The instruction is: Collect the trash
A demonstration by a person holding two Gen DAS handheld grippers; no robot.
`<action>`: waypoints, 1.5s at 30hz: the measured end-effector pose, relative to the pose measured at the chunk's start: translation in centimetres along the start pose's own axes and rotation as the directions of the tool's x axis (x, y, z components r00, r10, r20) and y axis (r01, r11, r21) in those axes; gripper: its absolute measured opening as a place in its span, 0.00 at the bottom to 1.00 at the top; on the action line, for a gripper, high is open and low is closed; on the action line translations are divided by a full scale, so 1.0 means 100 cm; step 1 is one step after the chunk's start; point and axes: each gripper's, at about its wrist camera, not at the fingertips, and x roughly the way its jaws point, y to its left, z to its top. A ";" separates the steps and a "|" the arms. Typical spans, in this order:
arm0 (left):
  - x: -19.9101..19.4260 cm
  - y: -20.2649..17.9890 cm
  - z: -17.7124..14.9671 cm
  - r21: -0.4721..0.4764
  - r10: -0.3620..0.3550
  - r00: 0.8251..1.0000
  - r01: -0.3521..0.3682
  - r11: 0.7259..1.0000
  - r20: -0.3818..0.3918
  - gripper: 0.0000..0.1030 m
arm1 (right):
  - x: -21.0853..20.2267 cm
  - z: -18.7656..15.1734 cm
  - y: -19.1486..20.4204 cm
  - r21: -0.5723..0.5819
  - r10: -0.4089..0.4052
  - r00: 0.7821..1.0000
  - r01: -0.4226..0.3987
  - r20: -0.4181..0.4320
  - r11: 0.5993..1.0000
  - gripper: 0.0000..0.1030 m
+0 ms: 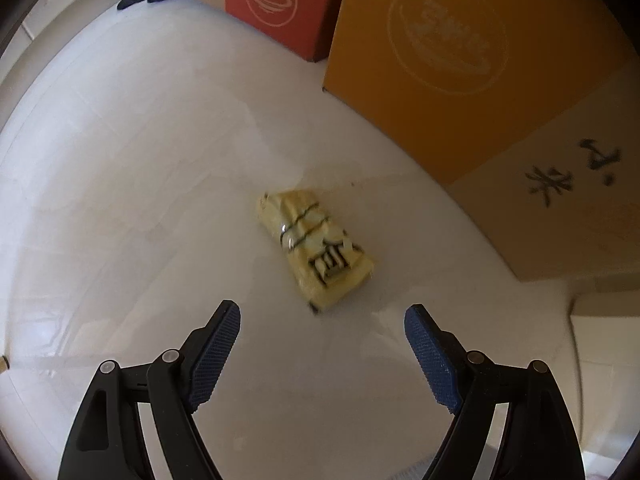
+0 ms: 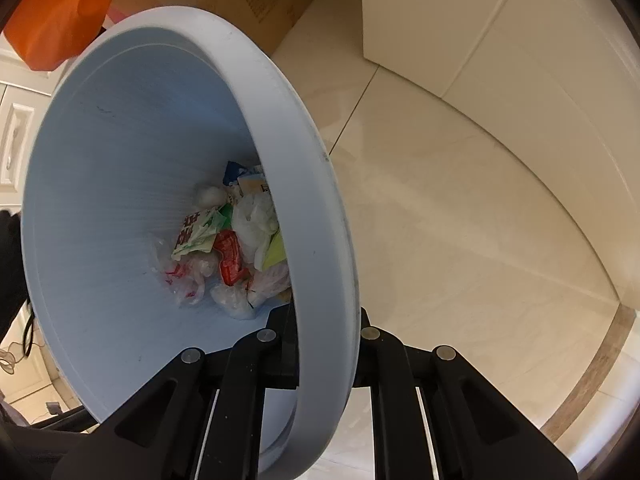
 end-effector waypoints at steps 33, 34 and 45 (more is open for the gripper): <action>-0.065 0.158 -0.133 -0.305 0.172 0.985 -0.166 0.938 -0.009 0.37 | 0.000 0.002 0.010 -0.002 -0.014 1.000 0.014 0.006 1.000 0.08; -0.073 0.158 -0.134 -0.294 0.168 0.986 -0.156 0.943 0.013 0.37 | 0.000 0.003 0.009 -0.003 -0.012 1.000 0.012 0.008 1.000 0.08; -0.149 0.118 -0.134 -0.010 -0.020 0.992 0.022 1.000 0.128 0.38 | 0.000 0.007 0.005 0.020 0.000 1.000 0.000 -0.001 1.000 0.09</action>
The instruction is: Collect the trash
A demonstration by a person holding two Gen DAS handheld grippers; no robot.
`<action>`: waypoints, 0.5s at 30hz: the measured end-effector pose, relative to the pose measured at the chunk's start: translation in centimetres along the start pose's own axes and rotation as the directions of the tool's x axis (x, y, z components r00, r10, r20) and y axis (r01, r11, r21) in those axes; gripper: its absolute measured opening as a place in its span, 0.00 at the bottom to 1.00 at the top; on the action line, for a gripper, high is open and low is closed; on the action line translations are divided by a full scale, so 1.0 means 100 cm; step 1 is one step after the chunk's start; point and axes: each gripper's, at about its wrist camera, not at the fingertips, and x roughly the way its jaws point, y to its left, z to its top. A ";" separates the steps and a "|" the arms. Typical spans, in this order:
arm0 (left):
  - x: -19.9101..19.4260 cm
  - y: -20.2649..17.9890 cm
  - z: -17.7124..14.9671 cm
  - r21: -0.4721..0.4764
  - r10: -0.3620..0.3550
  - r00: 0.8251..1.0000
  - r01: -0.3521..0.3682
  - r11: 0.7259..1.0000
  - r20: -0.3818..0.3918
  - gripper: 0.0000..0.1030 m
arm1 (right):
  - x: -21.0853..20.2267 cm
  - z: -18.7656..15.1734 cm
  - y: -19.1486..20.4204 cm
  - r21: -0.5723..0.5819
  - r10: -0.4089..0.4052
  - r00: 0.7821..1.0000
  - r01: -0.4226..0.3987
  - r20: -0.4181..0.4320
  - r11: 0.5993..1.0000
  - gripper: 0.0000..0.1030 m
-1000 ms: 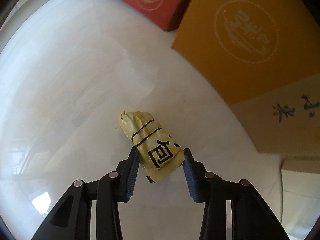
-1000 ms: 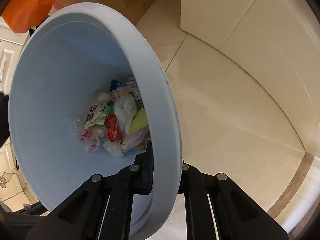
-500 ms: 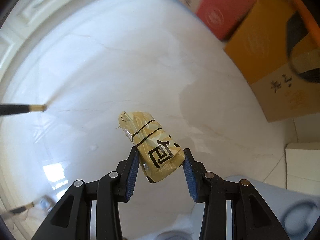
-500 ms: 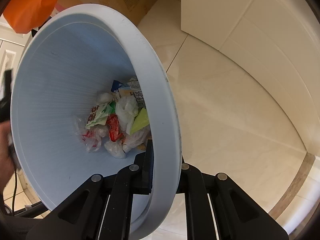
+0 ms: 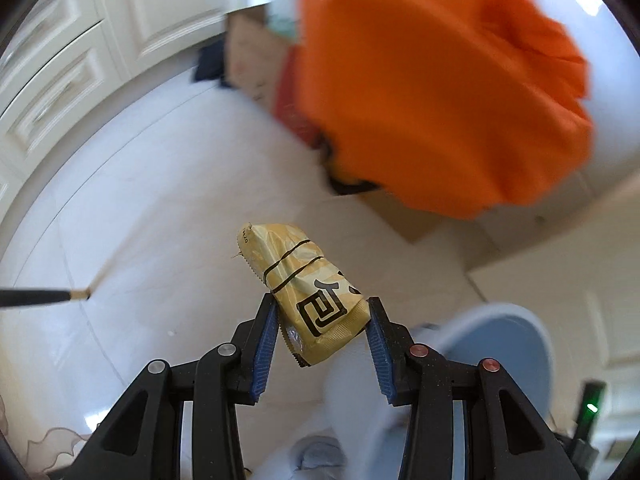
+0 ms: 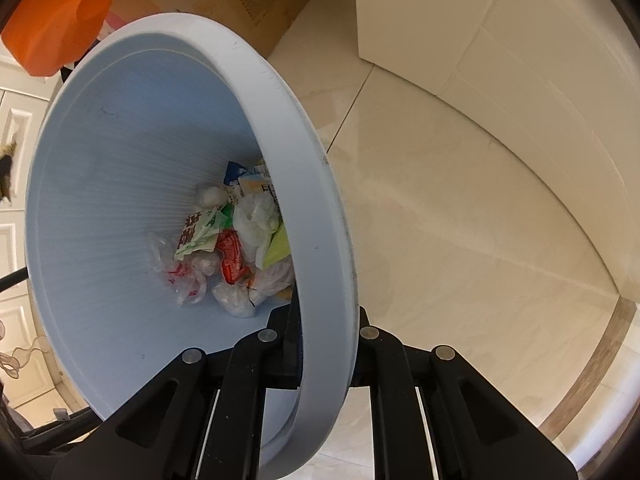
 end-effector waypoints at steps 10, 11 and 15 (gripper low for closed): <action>0.003 -0.040 -0.042 0.283 -0.181 0.957 0.243 0.928 -0.227 0.38 | -0.005 0.010 -0.003 0.012 0.012 1.000 -0.011 -0.020 1.000 0.09; 0.012 -0.042 -0.050 0.311 -0.175 0.948 0.256 0.915 -0.266 0.39 | -0.005 0.010 -0.004 0.017 0.013 1.000 -0.013 -0.020 1.000 0.09; 0.041 -0.036 -0.071 0.350 -0.142 0.928 0.268 0.898 -0.345 0.46 | -0.008 0.010 -0.008 0.038 0.023 0.999 -0.021 -0.034 0.999 0.13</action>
